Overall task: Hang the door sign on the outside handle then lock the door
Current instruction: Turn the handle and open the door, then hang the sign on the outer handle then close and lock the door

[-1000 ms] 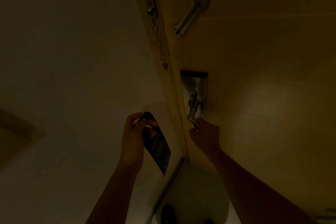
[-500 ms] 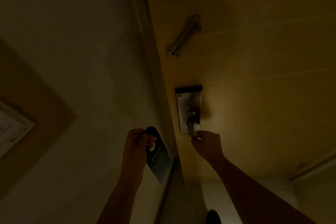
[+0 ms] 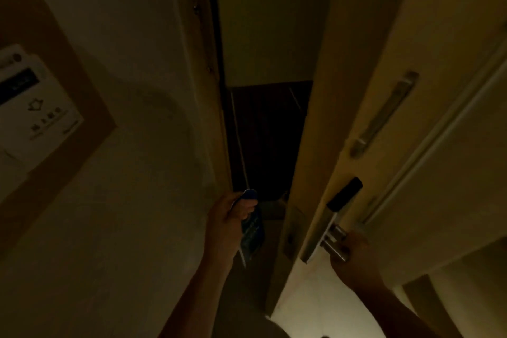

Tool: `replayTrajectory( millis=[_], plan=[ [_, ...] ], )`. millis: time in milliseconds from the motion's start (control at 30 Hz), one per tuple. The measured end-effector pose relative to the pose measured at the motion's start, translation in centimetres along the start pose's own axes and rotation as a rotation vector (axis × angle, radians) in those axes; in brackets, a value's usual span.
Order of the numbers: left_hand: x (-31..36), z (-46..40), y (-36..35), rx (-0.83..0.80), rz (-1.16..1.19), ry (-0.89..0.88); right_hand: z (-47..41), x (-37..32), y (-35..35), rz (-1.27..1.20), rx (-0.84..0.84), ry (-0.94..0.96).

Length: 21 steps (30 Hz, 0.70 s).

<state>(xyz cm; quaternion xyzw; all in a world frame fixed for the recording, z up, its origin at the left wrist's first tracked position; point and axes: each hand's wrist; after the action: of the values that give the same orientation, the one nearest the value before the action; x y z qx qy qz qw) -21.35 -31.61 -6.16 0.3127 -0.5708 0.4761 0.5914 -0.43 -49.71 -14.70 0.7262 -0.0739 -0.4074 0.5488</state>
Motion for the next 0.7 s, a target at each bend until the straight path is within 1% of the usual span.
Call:
replayTrajectory(
  millis=[67,167,267,333,400,467,500,567,633,700],
  plan=[
    [-0.8,1.1,-1.9,-0.069,-0.017,-0.004,2.5,3.0,1.6,-0.021,-0.049,-0.079],
    [-1.8,2.3,-4.5,-0.130,-0.051,0.015,5.7,6.2,4.6,-0.096,-0.137,-0.182],
    [-2.6,3.9,-7.6,-0.195,-0.101,-0.021,8.4,8.8,7.6,-0.194,-0.124,-0.218],
    [-3.0,4.7,-9.5,-0.227,-0.160,-0.049,9.7,10.0,9.3,-0.255,-0.154,-0.246],
    [-3.4,5.8,-12.1,-0.273,-0.160,-0.018,11.3,11.4,11.0,-0.215,-0.176,-0.232],
    [-3.7,6.6,-14.3,-0.321,-0.136,0.001,12.5,11.9,12.6,-0.145,-0.175,-0.167],
    [-3.8,7.4,-15.9,-0.365,-0.112,0.001,13.5,12.6,13.8,-0.108,-0.154,-0.136],
    [-4.0,8.1,-17.7,-0.394,-0.084,-0.007,14.4,12.9,15.0,0.002,-0.126,-0.075],
    [-4.6,9.2,-20.1,-0.435,-0.113,-0.025,16.2,13.8,16.3,0.084,-0.094,-0.080],
    [-5.2,9.8,-21.4,-0.471,-0.172,-0.056,17.7,14.2,16.6,0.080,-0.033,-0.101]
  ],
)
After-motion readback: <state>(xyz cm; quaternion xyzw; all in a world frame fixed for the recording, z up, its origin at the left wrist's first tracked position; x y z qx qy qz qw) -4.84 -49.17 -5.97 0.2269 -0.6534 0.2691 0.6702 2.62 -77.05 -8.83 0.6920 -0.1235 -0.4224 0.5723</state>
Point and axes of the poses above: each hand's wrist, its own z-axis away from the middle knuckle, its own y-axis out of the back of the hand, x = y × z, and after that the axes turned 5 degrees about z, right-handed
